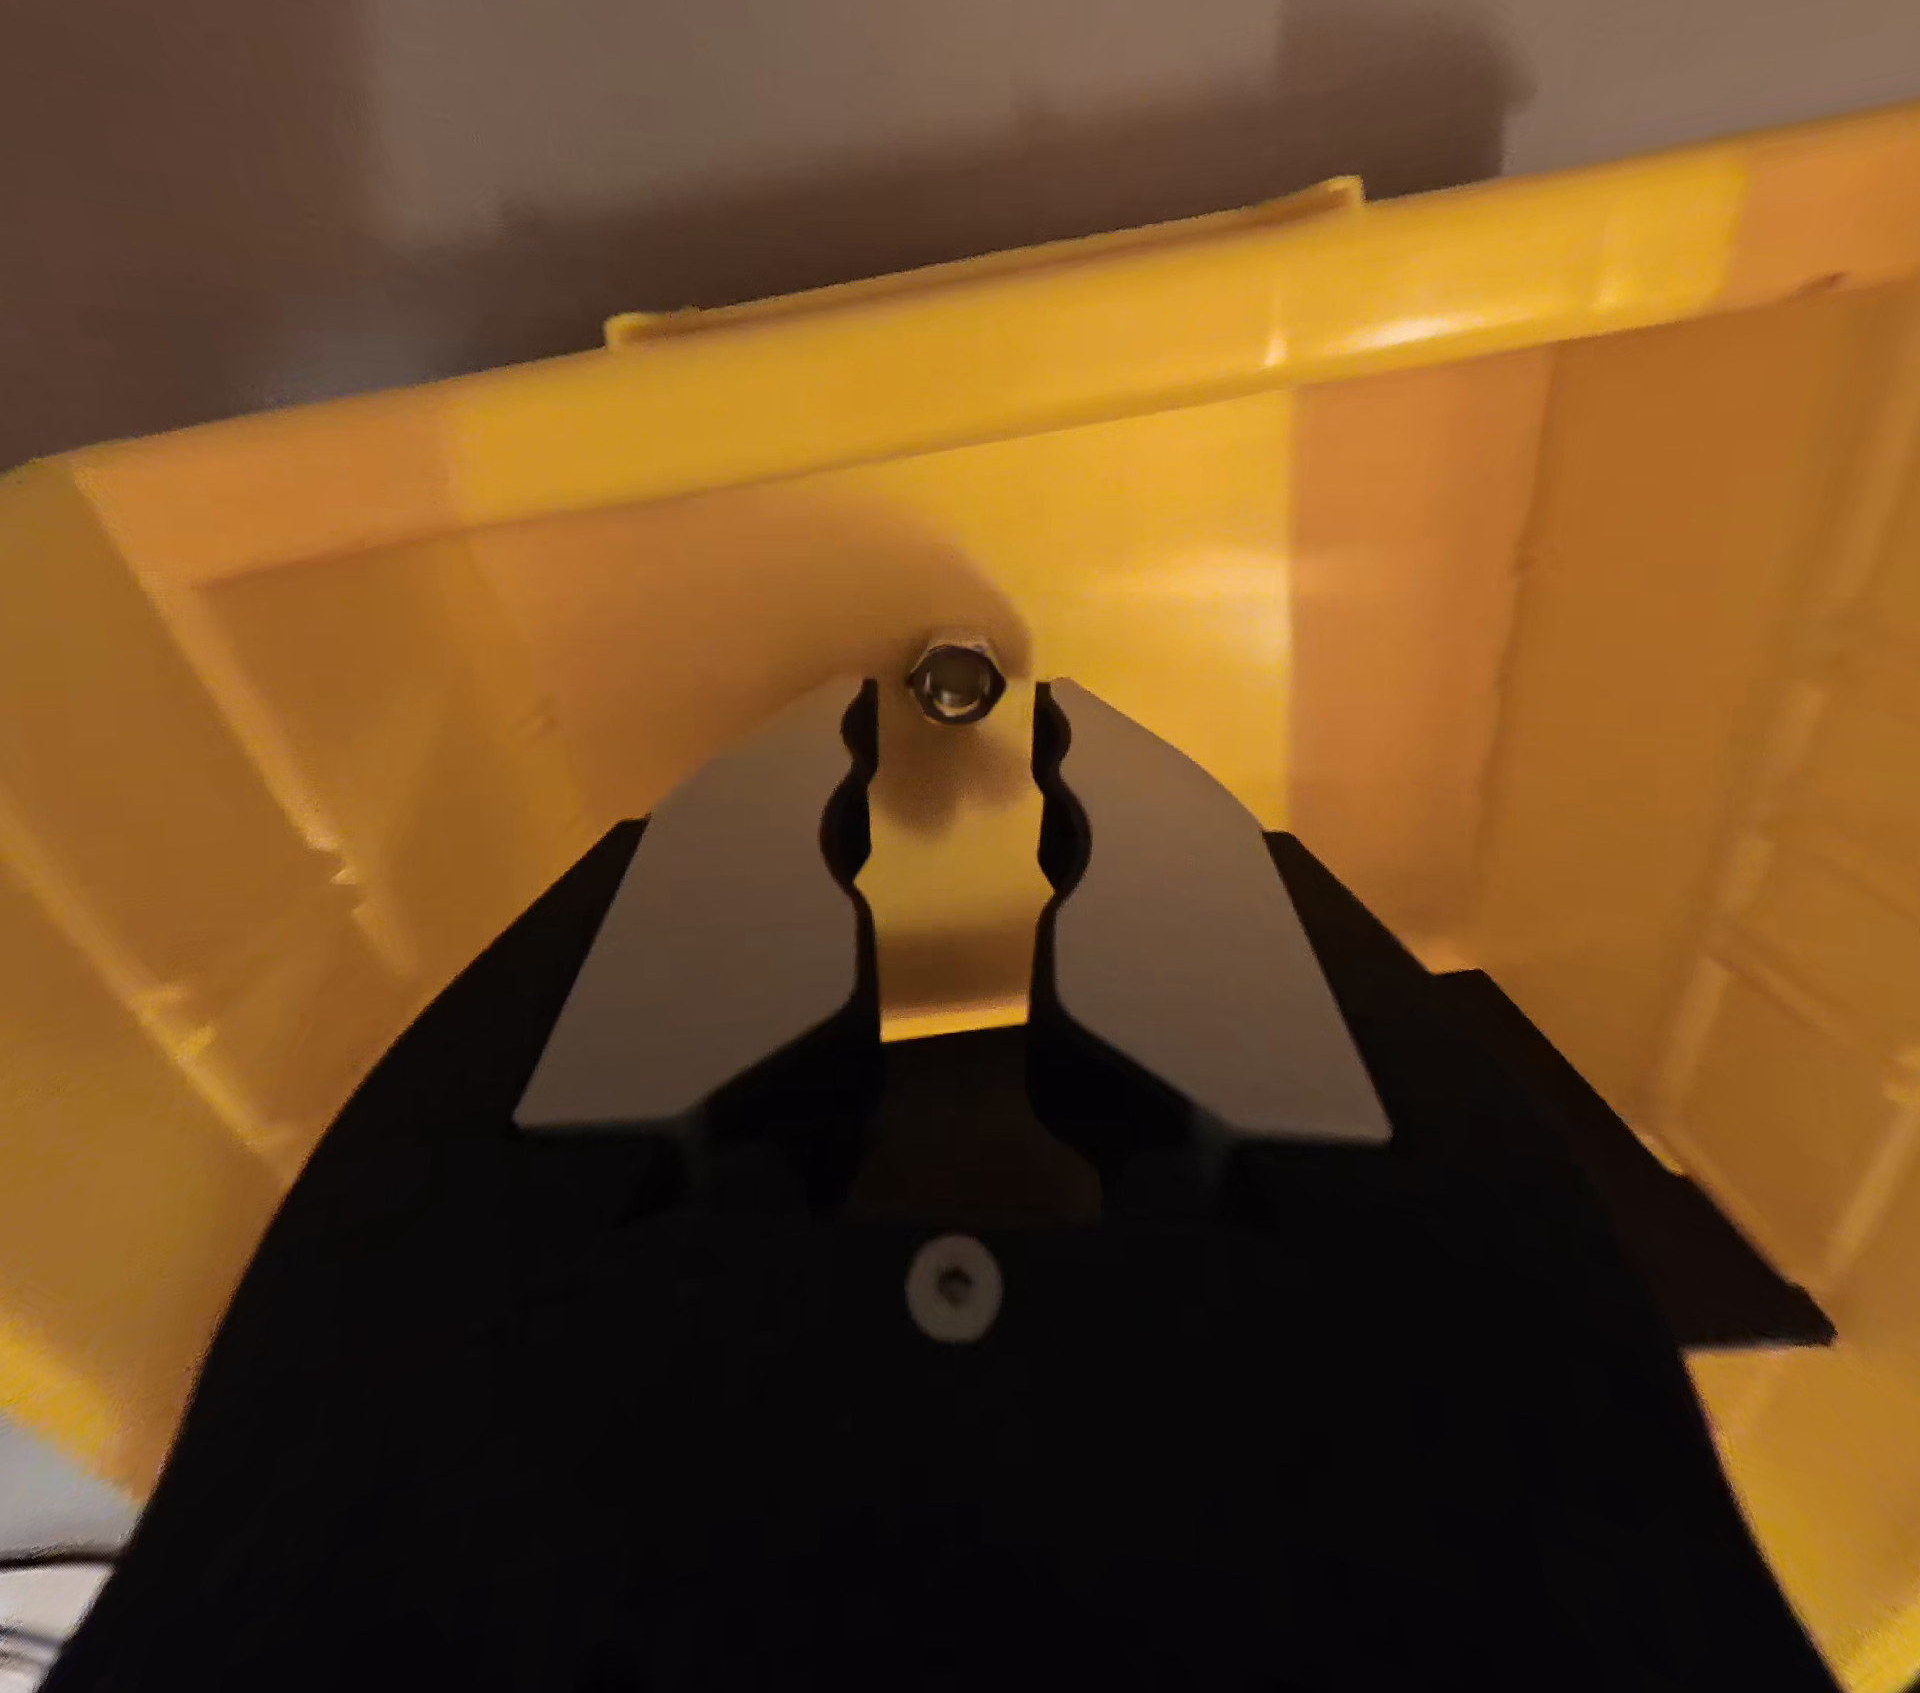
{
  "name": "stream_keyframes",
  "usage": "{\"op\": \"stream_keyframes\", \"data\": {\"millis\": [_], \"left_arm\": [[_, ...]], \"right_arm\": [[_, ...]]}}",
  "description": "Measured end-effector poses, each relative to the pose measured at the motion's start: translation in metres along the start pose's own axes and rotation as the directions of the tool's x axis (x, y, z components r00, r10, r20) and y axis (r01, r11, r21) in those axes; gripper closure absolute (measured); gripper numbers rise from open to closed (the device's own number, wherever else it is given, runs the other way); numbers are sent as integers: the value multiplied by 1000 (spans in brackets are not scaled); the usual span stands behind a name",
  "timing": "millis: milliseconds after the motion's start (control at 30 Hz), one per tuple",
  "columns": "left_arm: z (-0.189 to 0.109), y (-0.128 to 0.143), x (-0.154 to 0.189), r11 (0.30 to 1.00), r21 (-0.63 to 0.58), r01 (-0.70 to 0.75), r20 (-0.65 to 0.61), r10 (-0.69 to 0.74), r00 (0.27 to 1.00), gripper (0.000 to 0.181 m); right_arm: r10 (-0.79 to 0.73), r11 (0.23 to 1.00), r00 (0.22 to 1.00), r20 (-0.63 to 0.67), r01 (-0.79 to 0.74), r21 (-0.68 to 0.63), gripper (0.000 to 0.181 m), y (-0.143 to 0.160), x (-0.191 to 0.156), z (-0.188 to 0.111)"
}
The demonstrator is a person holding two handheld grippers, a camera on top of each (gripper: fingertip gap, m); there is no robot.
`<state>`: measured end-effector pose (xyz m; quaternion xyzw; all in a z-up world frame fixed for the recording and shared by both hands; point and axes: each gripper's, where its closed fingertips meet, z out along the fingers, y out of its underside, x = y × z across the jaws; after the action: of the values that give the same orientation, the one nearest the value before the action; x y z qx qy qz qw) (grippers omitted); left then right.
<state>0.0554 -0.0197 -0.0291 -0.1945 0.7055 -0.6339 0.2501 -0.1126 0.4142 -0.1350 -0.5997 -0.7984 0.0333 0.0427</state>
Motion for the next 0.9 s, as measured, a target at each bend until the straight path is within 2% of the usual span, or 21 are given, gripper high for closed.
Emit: {"op": "stream_keyframes", "data": {"millis": [100,233,367,467,600,700,800,900], "left_arm": [[0,2,-2,1000,-1,12,5,-12,1000,162],[0,2,-3,1000,4,19,4,-19,1000,162],[1,2,1,1000,2,16,-6,-16,1000,162],[2,1,4,1000,11,20,-12,-20,1000,162],[1,-6,4,996,53,72,-15,-72,997,161],[0,-11,3,986,93,139,-23,-137,990,162],[-3,-18,-1,970,143,196,-30,-194,981,162],[-10,-25,-7,940,221,261,-44,-258,965,162]], "right_arm": [[-10,1000,1000,-3,10,-9,162,0,2,4],[3,1000,1000,-30,-2,23,162,-4,2,-7],[90,993,989,-113,-81,84,162,-6,-5,-53],[186,979,964,-188,-164,124,162,0,-33,-105],[333,943,905,-265,-315,111,162,25,-102,-166],[461,885,838,-292,-461,72,162,48,-171,-197],[594,792,761,-263,-610,24,162,63,-253,-211],[681,708,703,-207,-704,-60,162,66,-330,-214]]}}
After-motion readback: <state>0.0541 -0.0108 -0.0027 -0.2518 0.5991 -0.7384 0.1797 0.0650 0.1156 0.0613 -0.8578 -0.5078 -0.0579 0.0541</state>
